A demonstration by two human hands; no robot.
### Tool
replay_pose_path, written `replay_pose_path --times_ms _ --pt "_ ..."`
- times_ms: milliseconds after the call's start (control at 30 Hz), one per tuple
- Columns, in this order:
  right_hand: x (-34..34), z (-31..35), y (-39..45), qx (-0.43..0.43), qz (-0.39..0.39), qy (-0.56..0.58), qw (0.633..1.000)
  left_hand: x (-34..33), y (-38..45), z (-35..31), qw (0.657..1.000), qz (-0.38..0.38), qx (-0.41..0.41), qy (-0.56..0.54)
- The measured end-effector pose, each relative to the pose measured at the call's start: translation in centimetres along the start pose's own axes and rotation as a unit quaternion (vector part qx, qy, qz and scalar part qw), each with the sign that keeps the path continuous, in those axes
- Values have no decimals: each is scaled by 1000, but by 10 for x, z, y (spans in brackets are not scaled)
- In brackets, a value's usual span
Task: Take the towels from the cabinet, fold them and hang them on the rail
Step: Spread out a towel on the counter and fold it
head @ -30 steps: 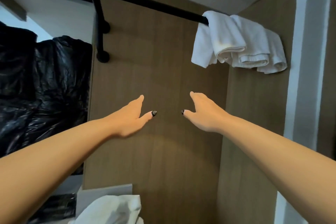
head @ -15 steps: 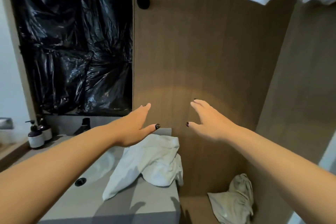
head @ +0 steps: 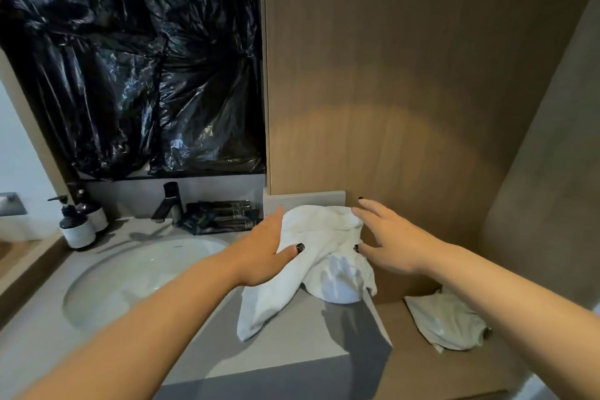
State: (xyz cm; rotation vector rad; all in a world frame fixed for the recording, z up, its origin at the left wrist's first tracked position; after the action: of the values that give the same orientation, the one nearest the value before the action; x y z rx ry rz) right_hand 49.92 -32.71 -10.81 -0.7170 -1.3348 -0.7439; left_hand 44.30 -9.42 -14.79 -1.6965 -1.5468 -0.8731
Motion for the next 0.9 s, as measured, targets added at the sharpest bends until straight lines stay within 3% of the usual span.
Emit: replay_pose_path --times_ms 233,600,900 --pt "-29 -12 40 -45 8 52 998 -22 38 48 997 27 -21 -70" --pt "-81 -62 112 -51 38 174 983 -83 132 49 986 10 62 -157" --pt "-108 -114 152 -68 72 206 974 -103 194 52 990 -19 120 -74"
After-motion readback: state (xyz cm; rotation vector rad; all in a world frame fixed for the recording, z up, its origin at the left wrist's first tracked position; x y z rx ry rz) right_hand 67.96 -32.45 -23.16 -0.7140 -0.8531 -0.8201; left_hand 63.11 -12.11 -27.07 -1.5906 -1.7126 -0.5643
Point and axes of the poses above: each hand's wrist, its own y-axis towards the middle knuckle, its own x-axis out of the back of the hand, z = x × y, the point moved 3 cm from there along y, towards the middle knuckle, and after that the axes turned 3 degrees about -y, right-handed, at the moved point
